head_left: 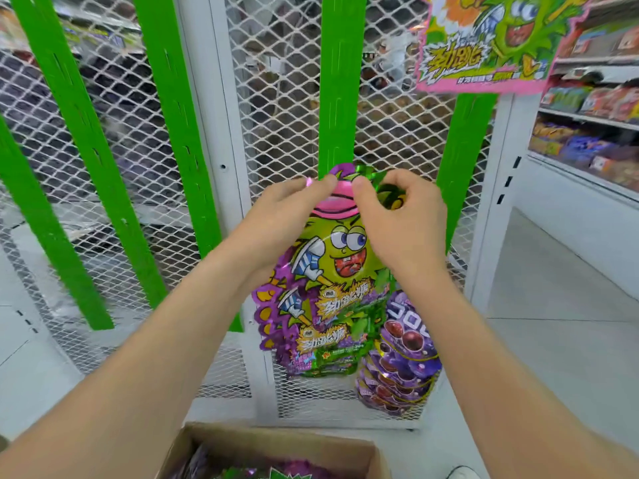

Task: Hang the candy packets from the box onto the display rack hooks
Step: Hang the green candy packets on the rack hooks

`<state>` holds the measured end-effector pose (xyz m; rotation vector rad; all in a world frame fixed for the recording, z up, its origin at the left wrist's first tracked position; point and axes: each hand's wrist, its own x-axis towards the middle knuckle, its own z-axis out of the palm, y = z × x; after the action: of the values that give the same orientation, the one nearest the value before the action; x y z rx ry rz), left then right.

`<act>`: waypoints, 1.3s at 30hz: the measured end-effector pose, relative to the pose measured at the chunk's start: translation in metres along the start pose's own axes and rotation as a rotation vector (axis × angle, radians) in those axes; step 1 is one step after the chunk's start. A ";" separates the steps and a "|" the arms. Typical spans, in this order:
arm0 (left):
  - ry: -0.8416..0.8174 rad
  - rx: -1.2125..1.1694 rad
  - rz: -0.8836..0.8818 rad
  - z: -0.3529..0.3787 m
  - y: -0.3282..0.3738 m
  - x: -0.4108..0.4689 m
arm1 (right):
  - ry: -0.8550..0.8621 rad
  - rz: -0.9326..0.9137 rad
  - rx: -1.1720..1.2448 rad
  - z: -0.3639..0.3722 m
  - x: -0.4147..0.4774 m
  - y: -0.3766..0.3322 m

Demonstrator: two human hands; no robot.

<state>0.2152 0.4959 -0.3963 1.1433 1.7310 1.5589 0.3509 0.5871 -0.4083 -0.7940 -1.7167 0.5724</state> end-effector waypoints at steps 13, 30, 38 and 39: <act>0.048 -0.123 -0.085 -0.005 0.001 0.000 | -0.045 -0.038 -0.027 0.006 -0.028 0.004; -0.086 -0.042 -0.125 -0.016 0.025 -0.019 | 0.074 -0.078 -0.084 0.003 -0.021 -0.023; -0.076 0.014 -0.059 -0.016 0.026 -0.023 | 0.037 -0.065 -0.054 0.005 -0.025 -0.015; -0.073 0.027 -0.039 -0.016 0.023 -0.022 | 0.026 -0.074 -0.059 0.006 -0.027 -0.011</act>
<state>0.2180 0.4675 -0.3739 1.1580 1.7208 1.4563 0.3470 0.5597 -0.4193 -0.7731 -1.7377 0.4613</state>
